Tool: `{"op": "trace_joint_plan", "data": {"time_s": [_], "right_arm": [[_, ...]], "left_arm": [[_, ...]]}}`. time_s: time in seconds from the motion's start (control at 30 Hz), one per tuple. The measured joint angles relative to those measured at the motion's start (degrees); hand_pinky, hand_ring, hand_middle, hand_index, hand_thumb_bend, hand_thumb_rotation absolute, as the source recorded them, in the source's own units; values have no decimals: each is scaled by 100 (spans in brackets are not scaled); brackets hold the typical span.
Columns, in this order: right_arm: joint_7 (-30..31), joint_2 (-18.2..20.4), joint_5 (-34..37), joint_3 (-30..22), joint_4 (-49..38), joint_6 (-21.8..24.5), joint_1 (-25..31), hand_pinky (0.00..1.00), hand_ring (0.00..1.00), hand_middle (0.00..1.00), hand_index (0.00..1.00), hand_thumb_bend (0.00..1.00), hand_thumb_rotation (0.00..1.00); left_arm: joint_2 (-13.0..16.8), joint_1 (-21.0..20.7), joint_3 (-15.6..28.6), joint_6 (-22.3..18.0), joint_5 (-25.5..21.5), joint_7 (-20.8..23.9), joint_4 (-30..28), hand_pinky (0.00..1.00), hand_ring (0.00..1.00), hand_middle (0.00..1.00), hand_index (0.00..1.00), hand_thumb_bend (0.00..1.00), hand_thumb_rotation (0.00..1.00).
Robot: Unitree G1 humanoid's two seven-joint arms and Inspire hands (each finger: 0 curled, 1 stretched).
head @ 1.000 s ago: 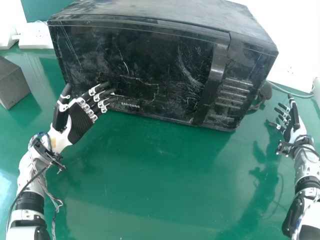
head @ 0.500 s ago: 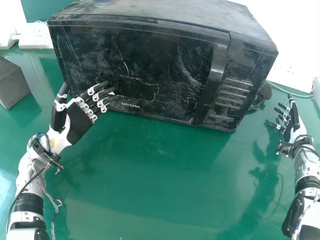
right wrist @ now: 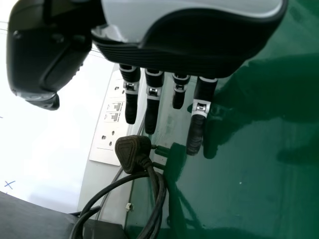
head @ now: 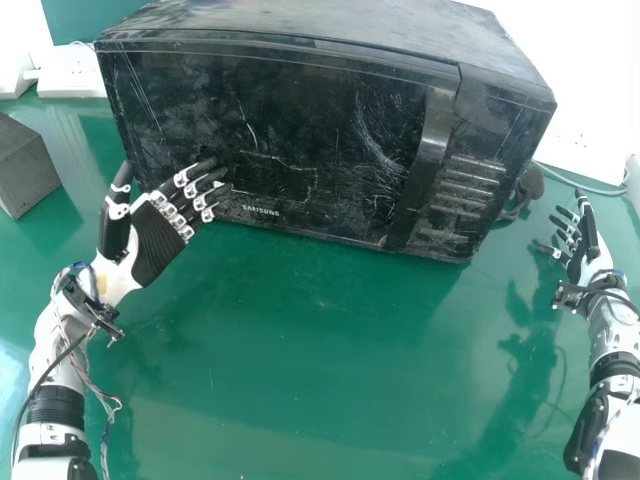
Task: Open the door of oven
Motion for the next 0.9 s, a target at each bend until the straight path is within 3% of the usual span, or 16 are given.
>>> {"op": "trace_joint_plan", "data": {"time_s": [0.1, 0.2, 0.3, 0.5, 0.63, 0.9], "right_arm": [[-7, 0, 0, 8, 1, 0, -1, 72, 78, 84, 87, 78, 100], [-23, 4, 1, 5, 1, 12, -8, 66, 75, 82, 86, 79, 100], [-49, 12, 4, -2, 0, 23, -17, 69, 77, 82, 86, 78, 100], [-67, 23, 9, -11, -4, 21, -18, 64, 73, 81, 85, 73, 100], [-66, 25, 10, -20, -3, 21, -18, 59, 71, 79, 84, 76, 100], [-100, 37, 9, -15, -9, 21, -21, 69, 76, 82, 87, 75, 100]], "left_arm": [[0, 0, -18, 0, 2, 24, -83, 87, 100, 99, 94, 100, 88], [0, -2, -46, 0, 8, 88, -153, 92, 100, 99, 93, 100, 88], [-1, -2, -121, 0, 50, 183, -183, 91, 100, 99, 93, 100, 88], [-3, -1, -144, 37, 93, 359, -379, 87, 99, 100, 95, 100, 87], [-4, 7, -160, 78, 103, 505, -626, 90, 99, 100, 96, 100, 88], [-4, 68, -240, 383, 114, 769, -1192, 89, 99, 99, 93, 100, 87]]}}
